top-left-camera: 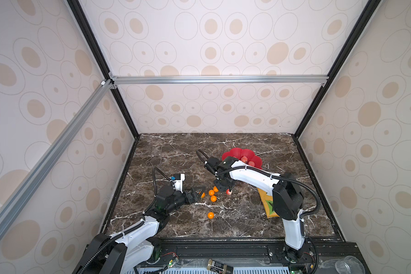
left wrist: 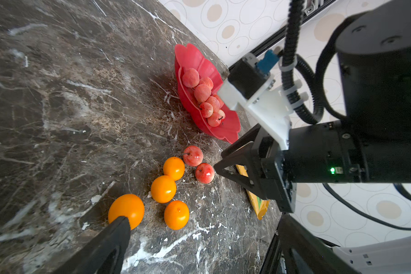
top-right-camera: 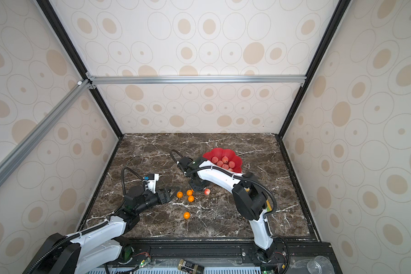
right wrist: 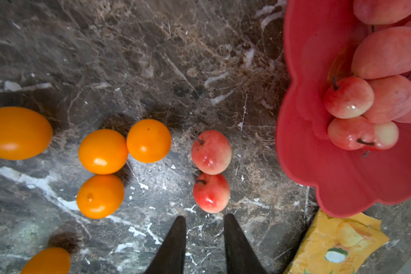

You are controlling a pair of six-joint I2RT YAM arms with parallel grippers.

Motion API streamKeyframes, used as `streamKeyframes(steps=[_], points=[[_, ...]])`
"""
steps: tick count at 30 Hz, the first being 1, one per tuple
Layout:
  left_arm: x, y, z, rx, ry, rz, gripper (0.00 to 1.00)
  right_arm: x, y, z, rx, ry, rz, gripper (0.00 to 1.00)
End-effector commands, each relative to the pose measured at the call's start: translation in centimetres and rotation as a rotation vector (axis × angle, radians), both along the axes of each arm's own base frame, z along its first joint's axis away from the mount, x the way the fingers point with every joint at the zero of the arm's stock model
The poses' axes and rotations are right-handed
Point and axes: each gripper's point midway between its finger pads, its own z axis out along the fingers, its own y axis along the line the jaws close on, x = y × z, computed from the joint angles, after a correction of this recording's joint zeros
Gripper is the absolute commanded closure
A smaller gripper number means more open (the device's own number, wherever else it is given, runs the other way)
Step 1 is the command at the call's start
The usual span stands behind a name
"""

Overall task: Arrange fruit in a fruit bowl
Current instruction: Pick up the fruit from the center of the table.

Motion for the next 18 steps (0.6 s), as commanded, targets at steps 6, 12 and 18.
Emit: streamKeyframes(steps=[6, 12, 18], points=[[0.2, -0.2, 1.8, -0.048, -0.048, -0.016, 0.01, 0.3, 0.0, -1.2, -0.093, 0.028, 0.050, 0.73], [0.2, -0.3, 1.5, -0.050, -0.041, -0.021, 0.01, 0.4, 0.1, -2.0, -0.111, 0.039, 0.059, 0.75], [0.3, -0.3, 1.5, -0.051, -0.041, -0.021, 0.01, 0.3, 0.1, -2.5, -0.124, 0.054, 0.063, 0.76]])
